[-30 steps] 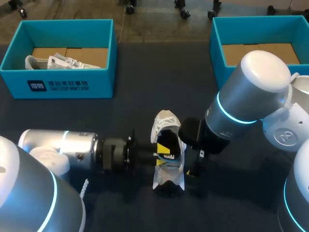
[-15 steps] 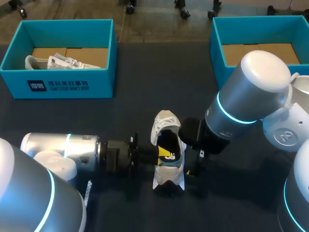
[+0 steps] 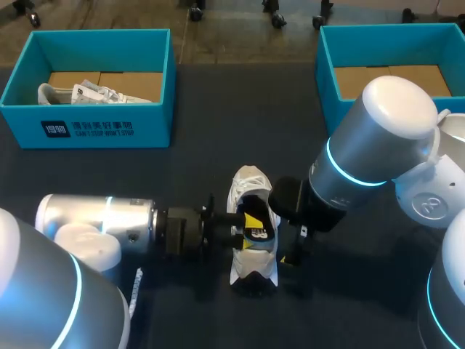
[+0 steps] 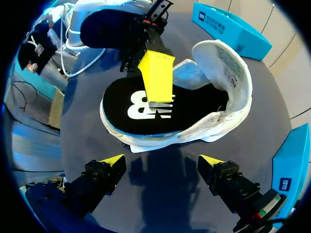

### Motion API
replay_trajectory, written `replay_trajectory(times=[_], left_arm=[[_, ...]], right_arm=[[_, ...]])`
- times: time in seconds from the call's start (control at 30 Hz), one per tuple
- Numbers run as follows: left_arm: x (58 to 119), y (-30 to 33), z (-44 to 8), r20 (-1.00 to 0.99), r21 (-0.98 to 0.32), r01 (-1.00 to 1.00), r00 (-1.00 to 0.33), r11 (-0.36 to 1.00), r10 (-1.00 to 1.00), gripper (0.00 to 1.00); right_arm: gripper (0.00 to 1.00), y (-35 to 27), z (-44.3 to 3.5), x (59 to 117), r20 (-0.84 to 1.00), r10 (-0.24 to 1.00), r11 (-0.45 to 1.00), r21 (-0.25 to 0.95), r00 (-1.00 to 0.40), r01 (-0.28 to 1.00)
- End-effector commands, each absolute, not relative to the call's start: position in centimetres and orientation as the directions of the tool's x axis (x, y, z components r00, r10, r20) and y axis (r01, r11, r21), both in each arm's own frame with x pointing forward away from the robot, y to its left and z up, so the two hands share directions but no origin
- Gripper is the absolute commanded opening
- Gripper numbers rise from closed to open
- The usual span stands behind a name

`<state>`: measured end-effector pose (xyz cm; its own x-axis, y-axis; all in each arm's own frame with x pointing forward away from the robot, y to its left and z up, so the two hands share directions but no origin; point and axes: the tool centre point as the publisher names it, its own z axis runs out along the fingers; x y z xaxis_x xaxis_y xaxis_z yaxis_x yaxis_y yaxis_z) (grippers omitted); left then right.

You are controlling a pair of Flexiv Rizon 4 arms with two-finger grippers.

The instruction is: Take the shoe out of the shoebox, open the shoe tongue, remove and reinsert the insole, then place the shoe into the shoebox

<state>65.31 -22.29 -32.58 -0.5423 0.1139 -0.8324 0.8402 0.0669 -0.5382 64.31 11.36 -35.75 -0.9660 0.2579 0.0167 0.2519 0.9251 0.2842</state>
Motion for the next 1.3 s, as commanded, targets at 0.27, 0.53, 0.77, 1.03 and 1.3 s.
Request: replay_trajectory(times=[0.27,0.53,0.77,1.03,1.3], left_arm=[[64.4,-23.5,-31.9,-0.846,-0.514,0.856,-0.517,0.059,0.13,0.0],[65.8,-23.6,-33.6,-0.851,-0.501,0.861,-0.508,0.085,0.136,0.0],[67.1,-23.4,-34.9,-0.829,-0.529,0.841,-0.54,0.11,0.143,0.0],[66.6,-23.1,-33.5,-0.824,-0.545,0.834,-0.552,0.085,0.131,0.35],[65.2,-22.9,-31.9,-0.831,-0.537,0.841,-0.541,0.064,0.132,0.35]], right_arm=[[1.0,11.5,-35.9,64.2,0.014,0.26,0.925,0.285,-0.966,0.253],[1.0,11.5,-35.9,64.2,0.014,0.26,0.925,0.285,-0.966,0.253],[1.0,11.5,-35.9,64.2,0.014,0.26,0.925,0.285,-0.966,0.253],[1.0,11.5,-35.9,64.2,0.014,0.26,0.925,0.285,-0.966,0.253],[1.0,11.5,-35.9,64.2,0.014,0.26,0.925,0.285,-0.966,0.253]])
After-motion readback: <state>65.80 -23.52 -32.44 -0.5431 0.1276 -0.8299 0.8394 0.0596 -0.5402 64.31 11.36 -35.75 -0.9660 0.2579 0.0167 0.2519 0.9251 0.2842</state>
